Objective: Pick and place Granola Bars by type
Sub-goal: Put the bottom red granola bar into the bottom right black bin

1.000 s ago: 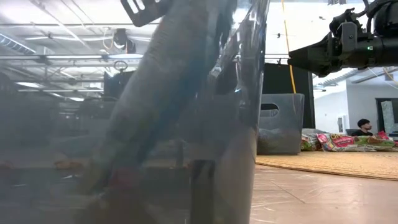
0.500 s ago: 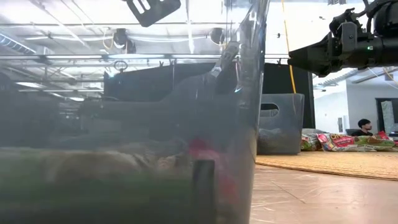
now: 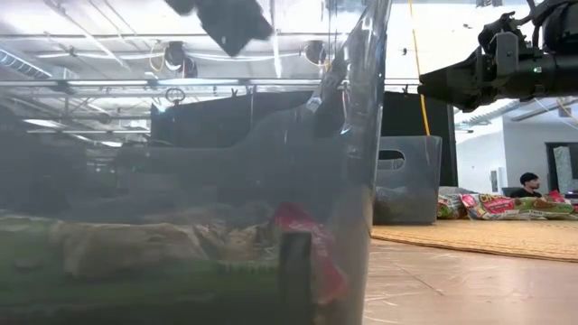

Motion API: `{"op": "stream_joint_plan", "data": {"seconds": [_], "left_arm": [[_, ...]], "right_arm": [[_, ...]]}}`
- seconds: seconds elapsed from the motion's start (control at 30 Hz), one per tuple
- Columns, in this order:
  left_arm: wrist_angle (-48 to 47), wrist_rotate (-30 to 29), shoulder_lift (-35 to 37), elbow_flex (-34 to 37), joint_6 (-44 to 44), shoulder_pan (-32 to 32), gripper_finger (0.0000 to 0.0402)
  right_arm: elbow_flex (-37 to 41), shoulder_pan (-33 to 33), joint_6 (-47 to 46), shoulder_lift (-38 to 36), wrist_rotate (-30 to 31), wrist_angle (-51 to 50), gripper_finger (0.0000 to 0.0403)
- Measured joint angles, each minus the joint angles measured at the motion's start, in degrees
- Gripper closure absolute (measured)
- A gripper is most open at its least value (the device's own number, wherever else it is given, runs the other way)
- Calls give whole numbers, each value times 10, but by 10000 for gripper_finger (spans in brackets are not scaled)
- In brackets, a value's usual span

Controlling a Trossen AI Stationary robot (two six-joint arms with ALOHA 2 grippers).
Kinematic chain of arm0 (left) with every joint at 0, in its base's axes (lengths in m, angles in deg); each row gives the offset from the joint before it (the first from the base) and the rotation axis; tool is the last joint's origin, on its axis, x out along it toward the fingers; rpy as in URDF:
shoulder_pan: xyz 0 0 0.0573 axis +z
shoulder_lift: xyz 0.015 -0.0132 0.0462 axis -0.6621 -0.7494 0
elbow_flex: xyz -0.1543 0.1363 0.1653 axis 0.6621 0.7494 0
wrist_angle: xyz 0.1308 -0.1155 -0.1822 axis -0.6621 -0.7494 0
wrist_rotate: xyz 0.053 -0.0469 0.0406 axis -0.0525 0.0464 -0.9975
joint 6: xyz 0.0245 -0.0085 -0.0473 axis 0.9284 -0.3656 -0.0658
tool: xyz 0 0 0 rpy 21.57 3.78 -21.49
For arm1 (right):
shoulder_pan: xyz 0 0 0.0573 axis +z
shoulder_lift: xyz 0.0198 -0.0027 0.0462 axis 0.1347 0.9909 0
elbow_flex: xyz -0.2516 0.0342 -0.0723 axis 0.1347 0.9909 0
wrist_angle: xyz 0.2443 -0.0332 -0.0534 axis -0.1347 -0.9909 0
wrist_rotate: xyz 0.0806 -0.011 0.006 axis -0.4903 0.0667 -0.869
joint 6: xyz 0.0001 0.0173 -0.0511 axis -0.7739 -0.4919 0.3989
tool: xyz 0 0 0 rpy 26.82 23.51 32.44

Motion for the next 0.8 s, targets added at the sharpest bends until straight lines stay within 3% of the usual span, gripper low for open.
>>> {"op": "stream_joint_plan", "data": {"seconds": [0.37,0.8], "left_arm": [[298,3,202,299,13,134,289],[484,38,359,506,9,265,289]], "right_arm": [[0,0,0,0,0,-4,174],[0,0,0,0,0,-2,174]]}}
